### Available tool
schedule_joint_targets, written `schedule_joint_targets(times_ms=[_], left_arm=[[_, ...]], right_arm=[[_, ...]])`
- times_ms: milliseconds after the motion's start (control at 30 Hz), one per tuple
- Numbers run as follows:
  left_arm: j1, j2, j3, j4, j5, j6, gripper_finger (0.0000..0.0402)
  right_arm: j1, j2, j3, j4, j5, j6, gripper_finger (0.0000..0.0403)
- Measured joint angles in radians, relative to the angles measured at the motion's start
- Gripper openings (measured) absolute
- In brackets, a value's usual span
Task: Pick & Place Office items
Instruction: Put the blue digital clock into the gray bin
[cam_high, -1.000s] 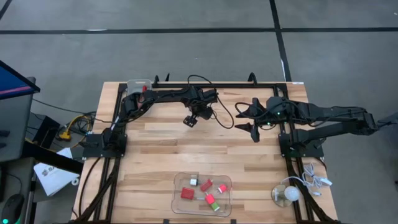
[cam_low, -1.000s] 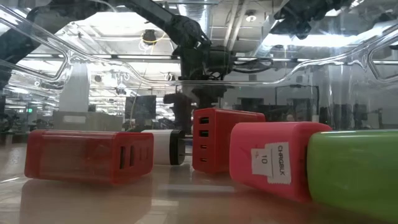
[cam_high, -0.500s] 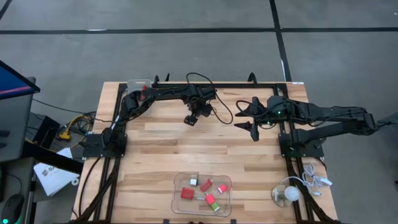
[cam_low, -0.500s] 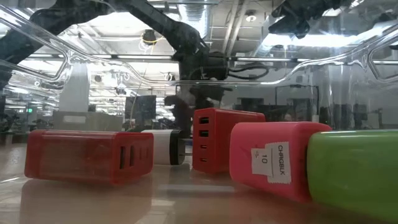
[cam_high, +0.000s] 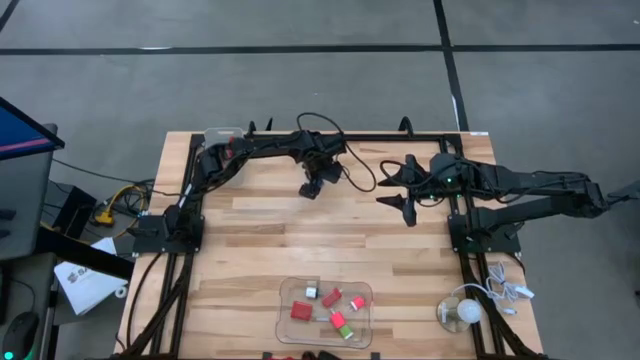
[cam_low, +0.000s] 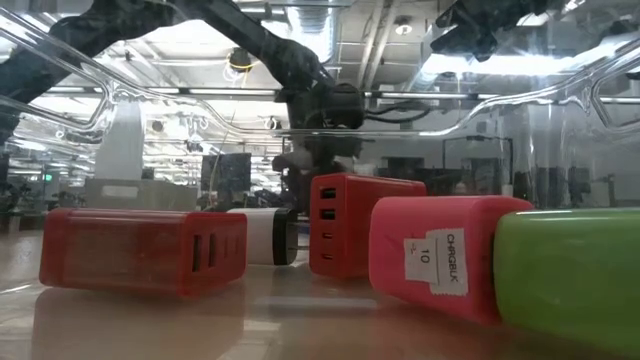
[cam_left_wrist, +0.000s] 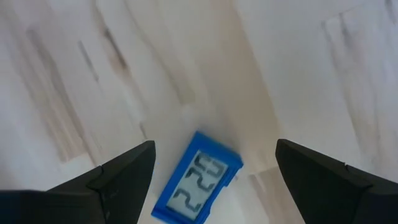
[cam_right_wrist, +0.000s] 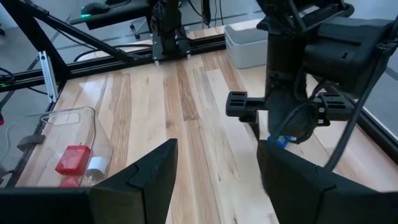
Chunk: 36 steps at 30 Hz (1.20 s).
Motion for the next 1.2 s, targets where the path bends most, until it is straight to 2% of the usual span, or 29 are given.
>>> schedule_joint_targets(times_ms=[300,400,833,967,1067,1133,1200], left_arm=[[0.009,0.0,0.0,-0.002,0.002,-0.015,0.0327],[0.008,0.0,0.0,-0.003,0.003,0.002,0.031],[0.005,0.0,-0.001,-0.032,0.029,0.009,0.0126],[0.004,-0.023,-0.002,-0.041,-0.077,-0.026,0.0079],[0.012,-0.093,-0.002,-0.06,-0.087,-0.041,0.0059],[0.025,-0.145,-0.002,-0.015,-0.037,-0.074,0.0045],[0.058,-0.19,-0.001,0.065,0.072,-0.142,0.0026]], right_arm=[[0.0,0.0,0.0,0.008,0.0,-0.011,0.0214],[0.0,0.0,0.0,0.008,0.0,-0.011,0.0214],[0.0,0.0,0.0,0.008,0.0,-0.009,0.0214],[0.0,0.0,0.0,0.008,0.0,-0.008,0.0214],[0.001,0.0,0.0,0.008,0.0,-0.008,0.0214],[0.001,0.0,0.0,0.007,0.0,-0.008,0.0214],[-0.002,0.0,0.0,0.01,0.0,-0.01,0.0214]])
